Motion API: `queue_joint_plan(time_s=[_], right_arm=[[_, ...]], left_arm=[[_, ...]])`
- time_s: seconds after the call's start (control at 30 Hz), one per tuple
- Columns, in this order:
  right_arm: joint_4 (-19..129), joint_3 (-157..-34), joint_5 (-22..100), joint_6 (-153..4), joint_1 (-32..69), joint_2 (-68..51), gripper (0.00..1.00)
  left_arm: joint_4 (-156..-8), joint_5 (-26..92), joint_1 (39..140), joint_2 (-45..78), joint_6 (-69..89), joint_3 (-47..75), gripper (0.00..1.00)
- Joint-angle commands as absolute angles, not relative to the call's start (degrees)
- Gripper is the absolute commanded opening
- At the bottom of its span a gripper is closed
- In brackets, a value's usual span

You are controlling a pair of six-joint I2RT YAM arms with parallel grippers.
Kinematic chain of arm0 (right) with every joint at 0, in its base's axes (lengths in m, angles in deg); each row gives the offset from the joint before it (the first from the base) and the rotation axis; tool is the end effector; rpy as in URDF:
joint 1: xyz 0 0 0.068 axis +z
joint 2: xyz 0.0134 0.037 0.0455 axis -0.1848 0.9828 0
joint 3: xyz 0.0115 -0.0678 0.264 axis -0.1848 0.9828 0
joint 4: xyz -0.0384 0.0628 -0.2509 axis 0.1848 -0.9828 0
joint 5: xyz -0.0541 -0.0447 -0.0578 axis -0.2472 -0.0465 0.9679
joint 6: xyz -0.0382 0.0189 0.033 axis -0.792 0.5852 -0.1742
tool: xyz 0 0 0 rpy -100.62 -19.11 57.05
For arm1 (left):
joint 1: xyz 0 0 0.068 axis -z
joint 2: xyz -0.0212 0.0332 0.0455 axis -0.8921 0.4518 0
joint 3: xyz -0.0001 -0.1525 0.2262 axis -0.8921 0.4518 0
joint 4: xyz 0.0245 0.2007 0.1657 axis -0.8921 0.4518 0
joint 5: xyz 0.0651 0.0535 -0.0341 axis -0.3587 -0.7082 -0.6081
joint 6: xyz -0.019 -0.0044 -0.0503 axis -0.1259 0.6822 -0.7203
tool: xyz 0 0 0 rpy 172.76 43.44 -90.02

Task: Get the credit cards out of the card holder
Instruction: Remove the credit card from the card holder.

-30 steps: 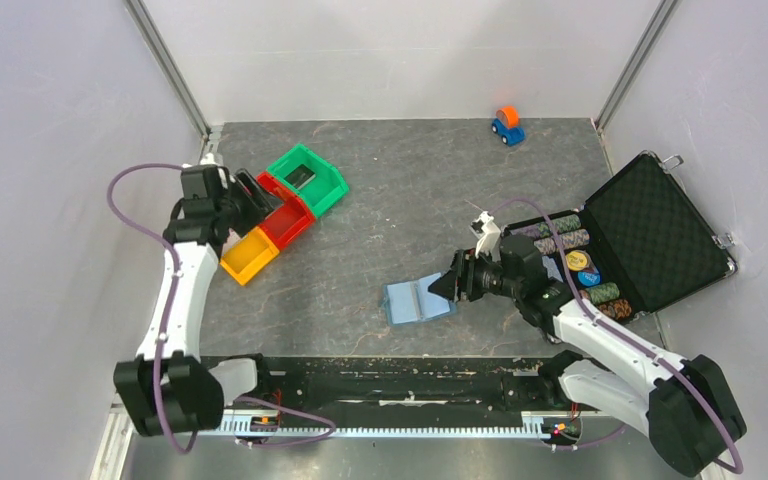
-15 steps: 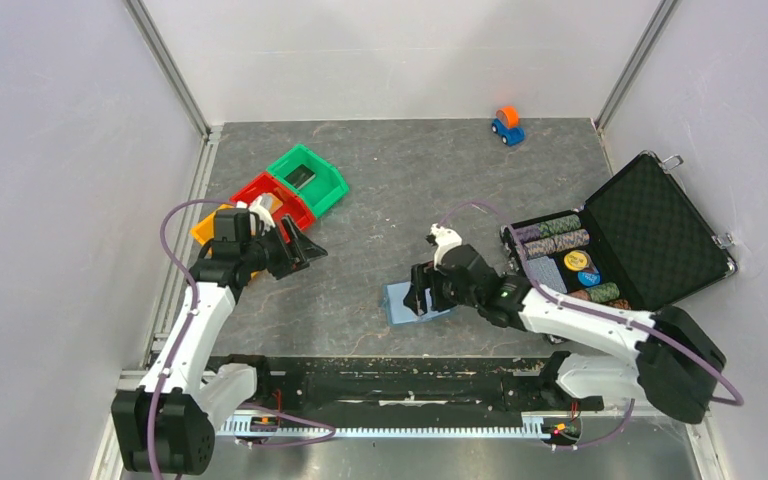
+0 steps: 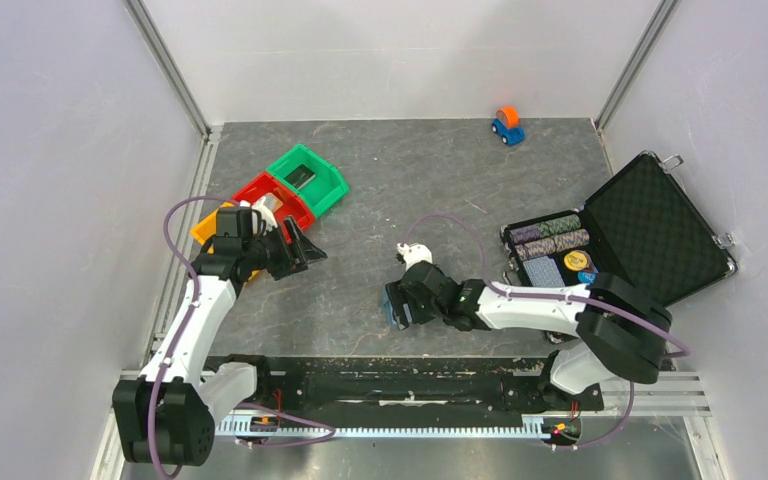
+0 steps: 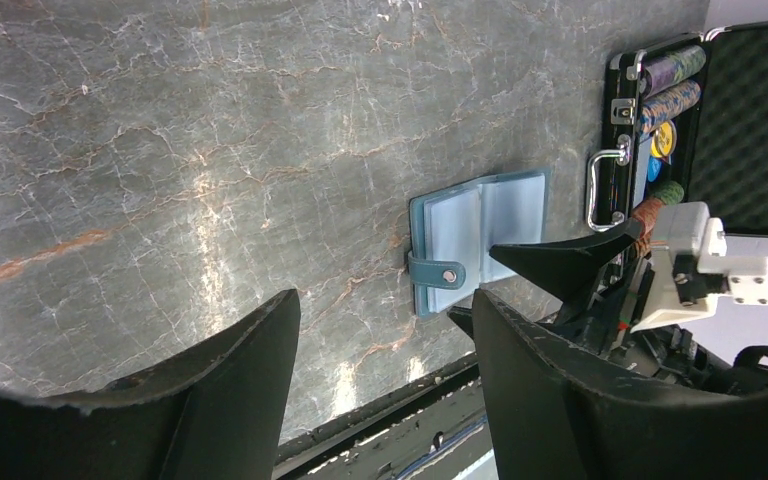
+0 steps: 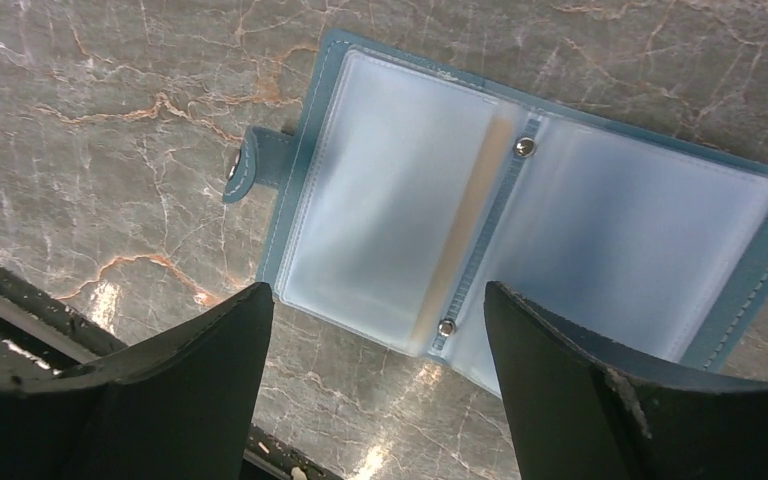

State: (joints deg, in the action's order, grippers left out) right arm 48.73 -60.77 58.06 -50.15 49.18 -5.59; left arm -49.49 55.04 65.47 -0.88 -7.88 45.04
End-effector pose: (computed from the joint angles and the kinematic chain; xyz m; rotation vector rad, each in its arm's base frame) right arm 0.1480 0.2400 0.1678 -0.5253 2.4216 0.4553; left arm 0.2026 -0.0262 0.2471 -0.3105 2.4121 -0.8840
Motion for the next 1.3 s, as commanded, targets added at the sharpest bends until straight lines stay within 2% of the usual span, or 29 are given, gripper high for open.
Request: queue_joint_plan(time_s=[0.0,0.27,0.4,0.7,0.93,1.1,1.27], right_arm=[[49.8,-64.0,62.2,-50.9,50.8,-3.0,0.8],[49.0,-63.8,64.8,-50.4,52.2,-0.3,0.78],[49.5,-63.2,65.1,-49.9,52.3,-0.5,0.7],[53.9,-60.7,62.9,-48.2,52.3,-2.4,0.41],[60.3,-57.1,61.7,-46.6,52.0,-5.9,0.35],[68.1,-51.6,59.1,-44.2,49.9,-9.3,0.21],[73.7,-47.2,55.3,-42.7,46.9,-12.3,0.16]], left_arm=[[-49.6,55.7,65.5,-2.4,-5.5,43.8,0.71],[-49.7,55.7,65.5,-2.5,-5.5,43.8,0.71],[-49.7,55.7,65.5,-2.3,-5.6,43.9,0.71],[-50.5,55.5,65.8,-2.8,-7.7,44.9,0.7],[-53.0,56.7,70.1,-2.5,-11.4,47.0,0.68],[-58.1,54.8,76.9,-1.3,-16.7,50.7,0.66],[-64.2,51.9,85.1,1.7,-19.4,53.0,0.69]])
